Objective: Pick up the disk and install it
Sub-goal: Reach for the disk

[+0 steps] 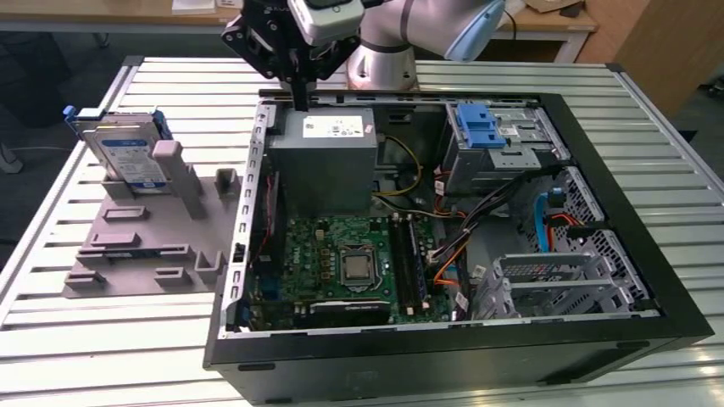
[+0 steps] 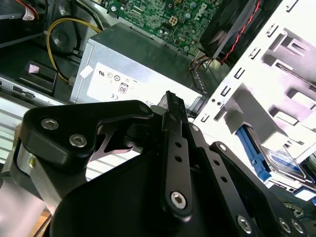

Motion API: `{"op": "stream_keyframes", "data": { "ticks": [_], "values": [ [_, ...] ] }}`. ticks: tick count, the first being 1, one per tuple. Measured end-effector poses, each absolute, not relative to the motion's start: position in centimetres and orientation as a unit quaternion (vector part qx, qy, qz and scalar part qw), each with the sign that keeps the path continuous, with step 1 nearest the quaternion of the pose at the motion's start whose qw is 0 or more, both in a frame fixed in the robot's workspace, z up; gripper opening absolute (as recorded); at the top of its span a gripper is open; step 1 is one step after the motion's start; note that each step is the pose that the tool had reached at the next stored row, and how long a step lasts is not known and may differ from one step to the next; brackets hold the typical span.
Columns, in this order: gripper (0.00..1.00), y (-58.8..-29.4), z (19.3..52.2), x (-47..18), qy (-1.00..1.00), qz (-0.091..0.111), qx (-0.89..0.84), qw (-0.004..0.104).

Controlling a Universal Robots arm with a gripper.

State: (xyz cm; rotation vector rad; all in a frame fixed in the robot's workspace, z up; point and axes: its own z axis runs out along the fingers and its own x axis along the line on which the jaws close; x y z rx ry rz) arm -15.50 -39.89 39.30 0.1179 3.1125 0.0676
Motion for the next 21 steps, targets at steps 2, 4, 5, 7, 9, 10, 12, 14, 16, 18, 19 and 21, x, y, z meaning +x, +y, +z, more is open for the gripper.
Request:
{"op": "stream_keyframes", "data": {
  "ticks": [2,4,5,7,9,10,12,14,16,18,19,21],
  "values": [
    [0.11,-39.9,39.3,-15.5,0.999,0.022,0.038,0.013],
    [0.11,-39.9,39.3,-15.5,0.999,0.022,0.038,0.013],
    [0.11,-39.9,39.2,-15.8,0.999,0.022,0.038,0.013],
    [0.11,-39.9,39.1,-16.2,0.999,0.022,0.038,0.013],
    [0.11,-39.9,39.1,-16.3,0.999,0.022,0.038,0.013],
    [0.11,-39.9,39.1,-16.3,0.999,0.022,0.038,0.013],
    [0.11,-39.9,39.1,-16.3,0.999,0.022,0.038,0.013],
    [0.11,-39.9,39.1,-16.3,0.999,0.022,0.038,0.013],
    [0.11,-39.9,39.1,-16.5,0.999,0.022,0.038,0.013],
    [0.11,-39.9,39.1,-16.7,0.999,0.022,0.038,0.013],
    [0.11,-39.9,39.1,-16.9,0.999,0.022,0.038,0.013],
    [0.11,-39.9,39.1,-17.2,0.999,0.022,0.038,0.013]
  ]
}}
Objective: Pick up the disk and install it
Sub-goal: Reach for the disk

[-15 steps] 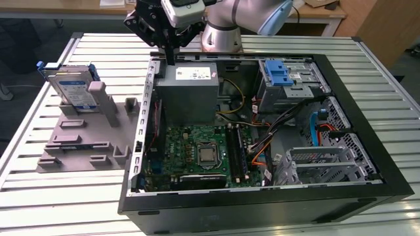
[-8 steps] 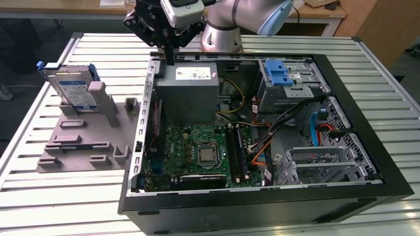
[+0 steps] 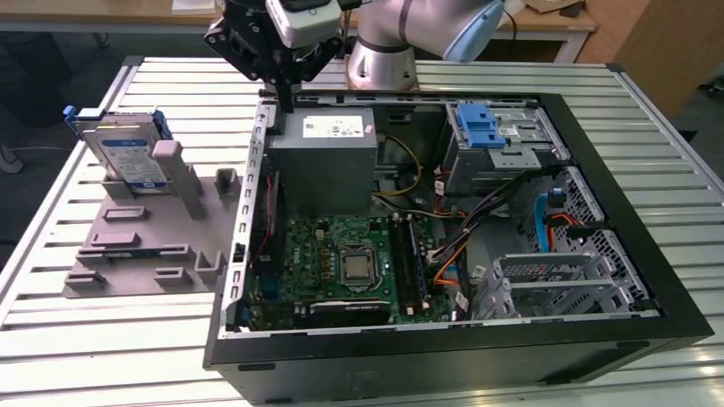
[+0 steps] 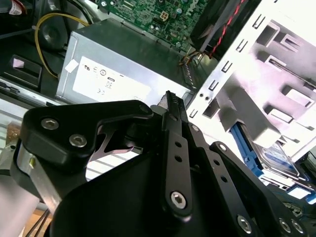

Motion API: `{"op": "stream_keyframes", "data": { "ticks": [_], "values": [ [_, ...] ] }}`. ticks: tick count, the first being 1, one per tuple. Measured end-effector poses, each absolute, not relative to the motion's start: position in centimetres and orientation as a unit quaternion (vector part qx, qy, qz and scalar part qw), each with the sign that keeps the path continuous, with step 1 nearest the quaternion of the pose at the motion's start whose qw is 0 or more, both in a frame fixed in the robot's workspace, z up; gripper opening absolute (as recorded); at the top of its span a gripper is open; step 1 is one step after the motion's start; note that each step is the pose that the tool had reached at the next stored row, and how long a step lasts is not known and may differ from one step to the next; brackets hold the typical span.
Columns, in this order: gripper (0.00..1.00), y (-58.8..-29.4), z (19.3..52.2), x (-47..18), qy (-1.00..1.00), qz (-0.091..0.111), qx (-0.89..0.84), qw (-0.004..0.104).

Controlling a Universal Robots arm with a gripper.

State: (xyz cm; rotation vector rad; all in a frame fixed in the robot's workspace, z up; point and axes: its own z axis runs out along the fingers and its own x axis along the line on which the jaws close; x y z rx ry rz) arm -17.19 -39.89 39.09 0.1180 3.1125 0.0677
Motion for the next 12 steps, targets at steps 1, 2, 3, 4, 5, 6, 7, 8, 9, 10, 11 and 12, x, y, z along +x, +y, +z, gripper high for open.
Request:
{"op": "stream_keyframes", "data": {
  "ticks": [1,2,3,4,5,6,7,8,9,10,11,12],
  "values": [
    [0.11,-39.88,39.09,-17.39,0.999,0.022,0.038,0.013],
    [0.11,-39.87,39.09,-17.57,0.999,0.022,0.038,0.013],
    [0.11,-39.85,39.09,-17.74,0.999,0.022,0.038,0.013],
    [0.11,-39.83,39.09,-17.90,0.999,0.022,0.038,0.013],
    [0.11,-39.81,39.09,-18.05,0.999,0.022,0.038,0.013],
    [0.11,-39.81,39.08,-18.14,0.999,0.022,0.038,0.013],
    [0.11,-39.80,39.08,-18.17,0.999,0.022,0.038,0.013],
    [0.11,-39.80,39.08,-18.17,0.999,0.022,0.038,0.013],
    [0.11,-39.81,39.09,-18.19,0.999,0.022,0.038,0.013],
    [0.11,-39.81,39.08,-18.20,0.999,0.022,0.038,0.013],
    [0.11,-39.81,39.09,-18.21,0.999,0.022,0.038,0.013],
    [0.11,-39.81,39.08,-18.22,0.999,0.022,0.038,0.013]
  ]
}}
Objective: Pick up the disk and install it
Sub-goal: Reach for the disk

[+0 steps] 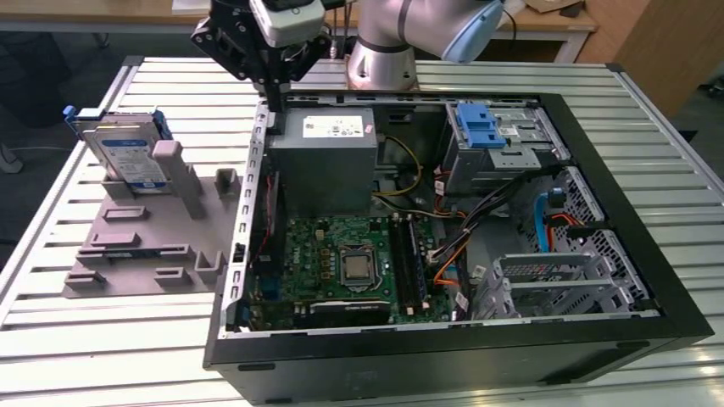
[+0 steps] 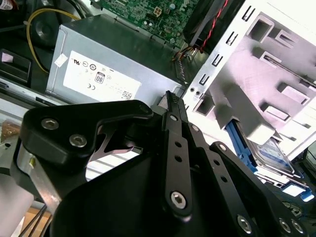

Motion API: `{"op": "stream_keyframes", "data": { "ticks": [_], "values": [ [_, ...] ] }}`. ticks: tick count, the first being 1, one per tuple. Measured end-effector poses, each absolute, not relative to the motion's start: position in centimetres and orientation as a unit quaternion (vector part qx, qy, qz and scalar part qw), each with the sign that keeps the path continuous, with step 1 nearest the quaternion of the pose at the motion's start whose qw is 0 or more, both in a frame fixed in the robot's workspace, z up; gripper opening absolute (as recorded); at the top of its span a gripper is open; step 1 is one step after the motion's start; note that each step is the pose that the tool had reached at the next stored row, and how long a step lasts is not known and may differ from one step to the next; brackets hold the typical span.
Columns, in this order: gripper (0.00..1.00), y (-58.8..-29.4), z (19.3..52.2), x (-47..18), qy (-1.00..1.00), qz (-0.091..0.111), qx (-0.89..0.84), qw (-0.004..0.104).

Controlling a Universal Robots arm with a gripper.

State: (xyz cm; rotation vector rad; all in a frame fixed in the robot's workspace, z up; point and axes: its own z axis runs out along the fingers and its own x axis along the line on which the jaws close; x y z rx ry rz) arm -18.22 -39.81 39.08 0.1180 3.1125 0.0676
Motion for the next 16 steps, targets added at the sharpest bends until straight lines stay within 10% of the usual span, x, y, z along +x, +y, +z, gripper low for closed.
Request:
{"op": "stream_keyframes", "data": {
  "ticks": [16],
  "values": [
    [0.11,-39.80,39.07,-19.00,0.999,0.022,0.038,0.013]
  ]
}}
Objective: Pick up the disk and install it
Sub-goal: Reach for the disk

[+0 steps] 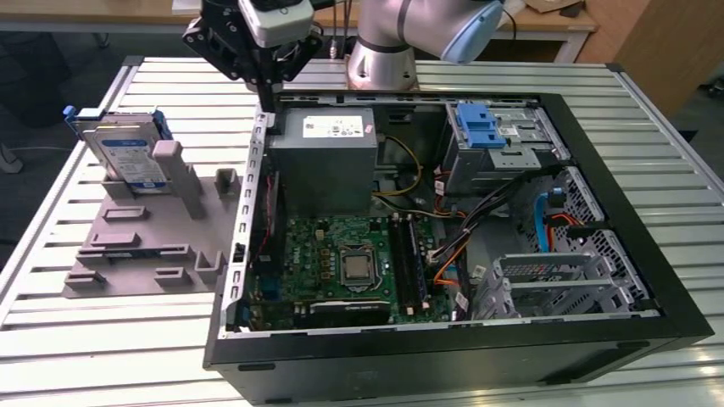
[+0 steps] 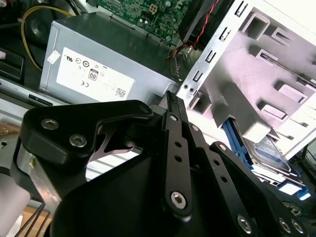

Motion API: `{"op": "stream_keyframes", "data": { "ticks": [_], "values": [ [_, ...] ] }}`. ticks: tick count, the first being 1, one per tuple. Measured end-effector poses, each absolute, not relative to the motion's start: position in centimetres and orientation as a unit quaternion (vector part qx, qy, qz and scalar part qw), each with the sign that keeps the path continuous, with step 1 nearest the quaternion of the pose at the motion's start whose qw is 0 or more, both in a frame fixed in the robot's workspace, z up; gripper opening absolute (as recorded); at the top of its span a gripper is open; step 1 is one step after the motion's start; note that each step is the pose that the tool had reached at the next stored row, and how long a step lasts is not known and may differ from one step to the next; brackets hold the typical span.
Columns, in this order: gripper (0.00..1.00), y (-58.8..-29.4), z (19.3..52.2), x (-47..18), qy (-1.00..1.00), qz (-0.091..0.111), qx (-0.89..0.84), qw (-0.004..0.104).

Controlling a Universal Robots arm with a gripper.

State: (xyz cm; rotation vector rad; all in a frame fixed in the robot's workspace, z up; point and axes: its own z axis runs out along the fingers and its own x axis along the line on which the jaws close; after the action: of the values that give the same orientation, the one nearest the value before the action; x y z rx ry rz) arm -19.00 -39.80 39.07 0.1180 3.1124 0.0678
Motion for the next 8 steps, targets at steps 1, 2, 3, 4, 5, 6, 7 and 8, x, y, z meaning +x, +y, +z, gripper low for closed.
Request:
{"op": "stream_keyframes", "data": {
  "ticks": [1,2,3,4,5,6,7,8],
  "values": [
    [0.11,-39.80,39.07,-19.05,0.999,0.022,0.038,0.013],
    [0.11,-39.80,39.06,-19.10,0.999,0.022,0.038,0.013],
    [0.11,-39.80,39.06,-19.14,0.999,0.022,0.038,0.013],
    [0.11,-39.80,39.06,-19.20,0.999,0.022,0.038,0.013],
    [0.11,-39.80,39.06,-19.25,0.999,0.022,0.038,0.013],
    [0.11,-39.81,39.05,-19.31,0.999,0.022,0.038,0.013],
    [0.11,-39.80,39.05,-19.36,0.999,0.022,0.038,0.013],
    [0.11,-39.80,39.05,-19.42,0.999,0.022,0.038,0.013]
  ]
}}
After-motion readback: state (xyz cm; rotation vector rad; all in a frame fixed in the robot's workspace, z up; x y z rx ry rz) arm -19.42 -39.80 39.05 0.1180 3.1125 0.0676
